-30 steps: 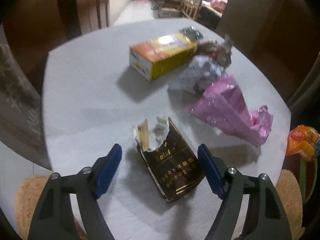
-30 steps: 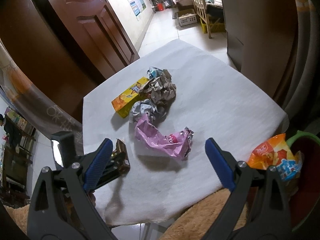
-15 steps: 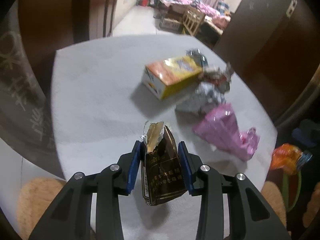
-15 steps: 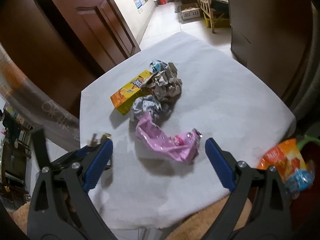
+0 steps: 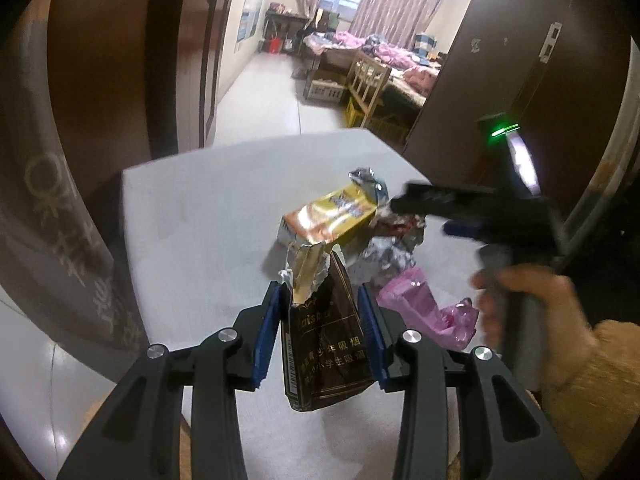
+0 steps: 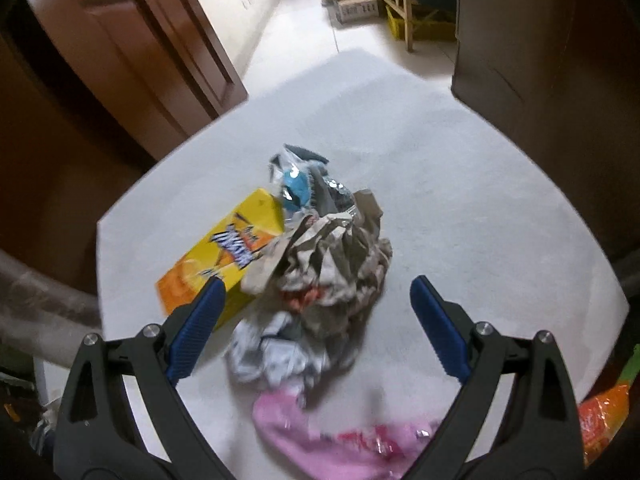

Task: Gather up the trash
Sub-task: 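Grasp the dark brown box with the left tool while the right grasps crumpled paper, then carry the brown box and crumpled paper to the green bin and open both tools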

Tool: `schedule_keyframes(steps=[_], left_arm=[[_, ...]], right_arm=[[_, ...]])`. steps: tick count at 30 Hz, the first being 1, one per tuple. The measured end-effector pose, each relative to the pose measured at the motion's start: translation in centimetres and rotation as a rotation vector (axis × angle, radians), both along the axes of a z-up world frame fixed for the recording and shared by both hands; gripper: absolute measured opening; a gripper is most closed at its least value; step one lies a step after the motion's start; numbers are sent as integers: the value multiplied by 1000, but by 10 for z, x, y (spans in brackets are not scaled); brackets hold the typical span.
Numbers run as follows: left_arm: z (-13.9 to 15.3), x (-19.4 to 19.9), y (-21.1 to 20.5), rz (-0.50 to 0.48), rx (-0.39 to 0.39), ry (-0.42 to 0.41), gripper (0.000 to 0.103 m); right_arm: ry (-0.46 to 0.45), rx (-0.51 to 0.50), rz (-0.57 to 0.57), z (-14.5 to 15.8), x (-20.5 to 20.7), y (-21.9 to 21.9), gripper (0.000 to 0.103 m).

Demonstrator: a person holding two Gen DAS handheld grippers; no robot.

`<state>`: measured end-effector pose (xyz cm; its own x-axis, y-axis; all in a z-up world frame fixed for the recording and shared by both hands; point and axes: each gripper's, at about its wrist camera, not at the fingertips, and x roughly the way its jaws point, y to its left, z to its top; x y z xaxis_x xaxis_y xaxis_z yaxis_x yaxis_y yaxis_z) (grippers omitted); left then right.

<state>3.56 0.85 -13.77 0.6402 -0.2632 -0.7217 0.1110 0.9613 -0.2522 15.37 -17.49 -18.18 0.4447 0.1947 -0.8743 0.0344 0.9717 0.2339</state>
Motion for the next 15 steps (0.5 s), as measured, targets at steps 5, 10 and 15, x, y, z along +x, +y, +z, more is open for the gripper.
schedule_keyframes(steps=[5, 10, 15], left_arm=[[5, 1, 4, 2, -2, -7, 36], [1, 3, 6, 11, -5, 11, 36], [4, 1, 5, 10, -4, 1, 36]], right_arm=[[42, -4, -19, -21, 9, -1, 77], [-8, -26, 32, -10, 2, 1, 49], [-134, 16, 25, 33, -19, -8, 49]])
